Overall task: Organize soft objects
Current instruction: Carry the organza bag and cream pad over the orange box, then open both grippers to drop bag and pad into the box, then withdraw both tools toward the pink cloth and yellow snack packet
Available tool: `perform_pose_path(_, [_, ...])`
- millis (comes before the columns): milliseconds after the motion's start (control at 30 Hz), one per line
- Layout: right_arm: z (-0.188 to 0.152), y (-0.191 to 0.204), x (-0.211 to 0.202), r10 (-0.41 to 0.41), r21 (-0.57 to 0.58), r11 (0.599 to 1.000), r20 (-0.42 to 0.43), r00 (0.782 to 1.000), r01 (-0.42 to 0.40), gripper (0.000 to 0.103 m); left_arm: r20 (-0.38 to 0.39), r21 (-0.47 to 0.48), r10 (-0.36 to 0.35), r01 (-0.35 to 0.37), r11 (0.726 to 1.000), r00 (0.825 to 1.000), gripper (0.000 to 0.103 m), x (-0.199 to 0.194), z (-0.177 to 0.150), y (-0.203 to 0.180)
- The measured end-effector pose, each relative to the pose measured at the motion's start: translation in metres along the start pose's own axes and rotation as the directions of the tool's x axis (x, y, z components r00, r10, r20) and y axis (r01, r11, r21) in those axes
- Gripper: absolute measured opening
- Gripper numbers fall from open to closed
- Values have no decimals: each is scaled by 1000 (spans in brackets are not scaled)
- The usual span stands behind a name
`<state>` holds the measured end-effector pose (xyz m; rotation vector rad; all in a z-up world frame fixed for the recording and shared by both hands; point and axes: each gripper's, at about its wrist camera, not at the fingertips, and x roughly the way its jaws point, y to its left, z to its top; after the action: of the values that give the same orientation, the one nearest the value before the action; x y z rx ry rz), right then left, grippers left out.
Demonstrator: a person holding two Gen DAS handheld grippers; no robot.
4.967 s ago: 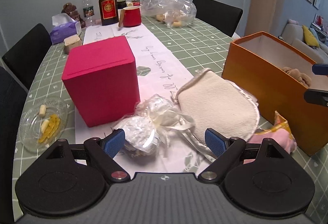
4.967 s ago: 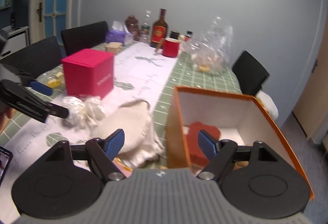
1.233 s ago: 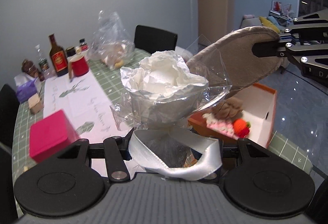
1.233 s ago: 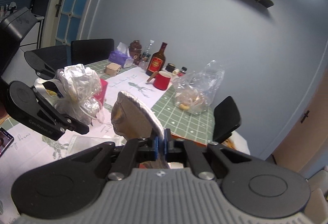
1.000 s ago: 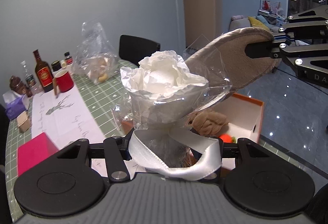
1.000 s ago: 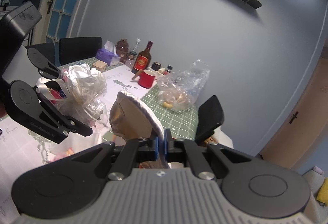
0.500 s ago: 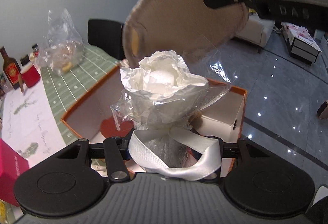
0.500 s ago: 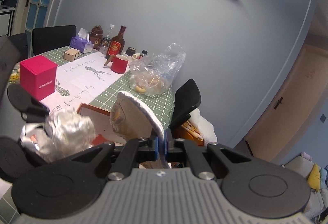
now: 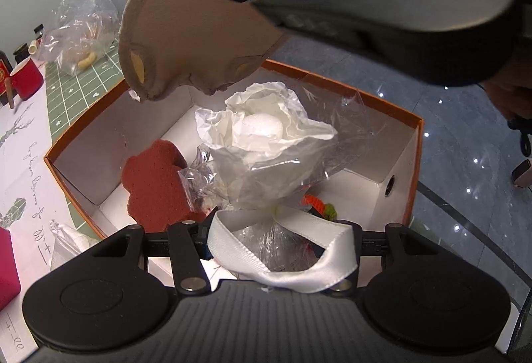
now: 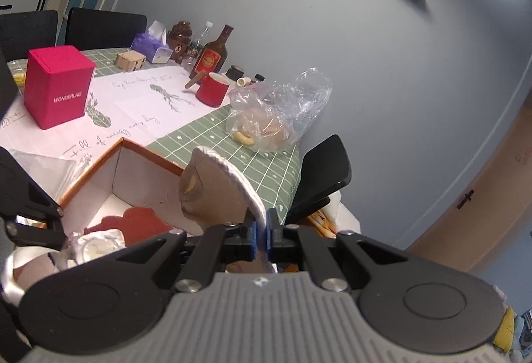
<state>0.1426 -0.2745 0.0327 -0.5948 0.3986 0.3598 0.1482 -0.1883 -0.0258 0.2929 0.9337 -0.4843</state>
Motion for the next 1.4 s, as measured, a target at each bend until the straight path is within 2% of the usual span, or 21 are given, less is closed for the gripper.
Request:
perform_pose_path(200, [-6,7,31,63,-3,998,-21,998,-63,3,-33,-4,16,-16,1000,999,58,10,1,2])
perform_pose_path(400, [-14,11,58,106,43,994,-93,990,-103,3,-57,-24,29,-30,999,998,61,19,0,6])
perform_pose_path(633, [-28,8,76,154,119,983,-149,977,-137,6,-78,-32,48,-51,998,996,76,29,2,12])
perform_pose_path(733, [-33,9,76,154,114,984,-153,976,-138,23,-64,-10,53,-54,998,997,84,27,5,9])
perform_pose_path(800, [-35,6,73,164,126,981,-141,976,-147,38,-57,2,58,-58,998,997,85,25,9,7])
perform_pose_path(1133, [-32,-10,51,159,174,975,-108,981,-139,40,-11,-9,54,-54,999,998,87,6,16,8])
perform_pose_path(1400, [-23,-10,28,142,150,981,-101,985,-126,41,36,-1,60,-60,998,998,87,-22,17,7])
